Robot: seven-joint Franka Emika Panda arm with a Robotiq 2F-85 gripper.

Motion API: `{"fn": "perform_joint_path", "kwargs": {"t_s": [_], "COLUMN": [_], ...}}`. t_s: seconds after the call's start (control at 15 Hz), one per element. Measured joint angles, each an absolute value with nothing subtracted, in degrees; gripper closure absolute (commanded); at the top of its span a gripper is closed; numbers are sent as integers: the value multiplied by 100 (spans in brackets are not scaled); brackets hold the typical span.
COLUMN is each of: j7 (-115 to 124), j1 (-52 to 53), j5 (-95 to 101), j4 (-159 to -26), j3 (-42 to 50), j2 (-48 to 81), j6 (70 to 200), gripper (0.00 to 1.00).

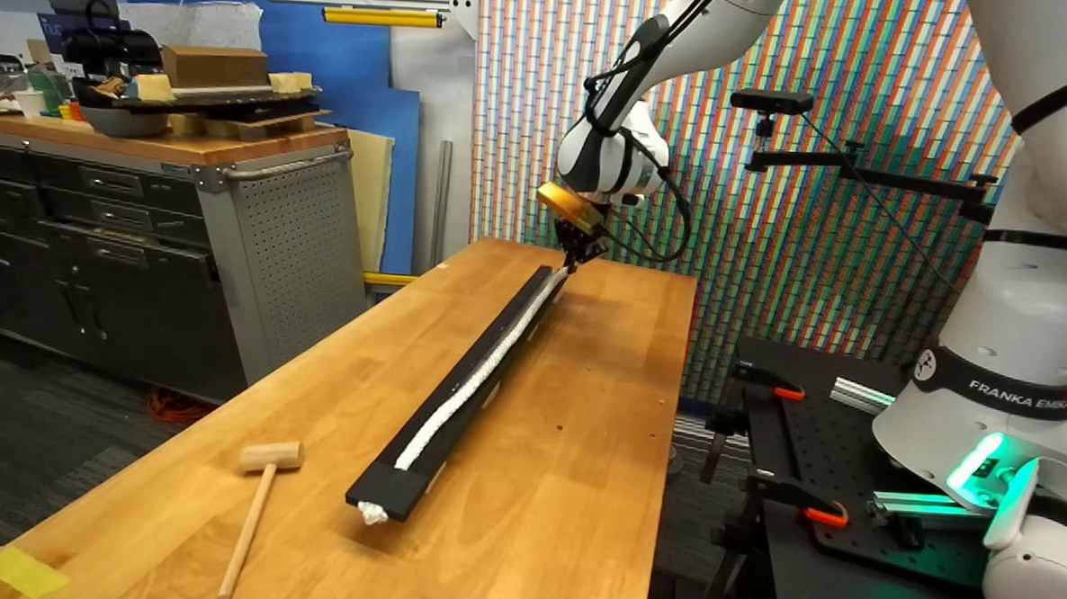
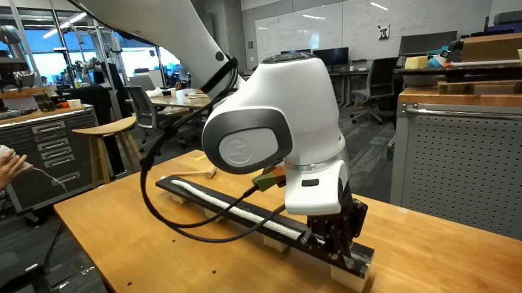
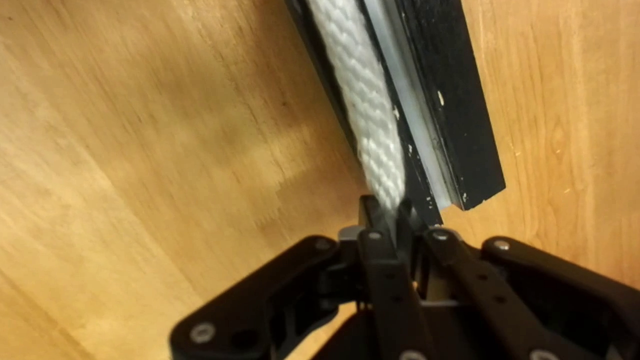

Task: Align the rope along the middle of the black object

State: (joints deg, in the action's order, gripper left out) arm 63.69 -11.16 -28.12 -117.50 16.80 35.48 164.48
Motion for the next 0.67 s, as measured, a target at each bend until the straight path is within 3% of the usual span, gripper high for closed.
{"fn": "perform_joint_path", "kwargs": {"t_s": [0.67], "j7": [6448], "j1": [-867], "j5": [-2519], "j4": [-11646], "j3": [1828], "j2": [3812], "j6": [16991], "gripper": [97]}}
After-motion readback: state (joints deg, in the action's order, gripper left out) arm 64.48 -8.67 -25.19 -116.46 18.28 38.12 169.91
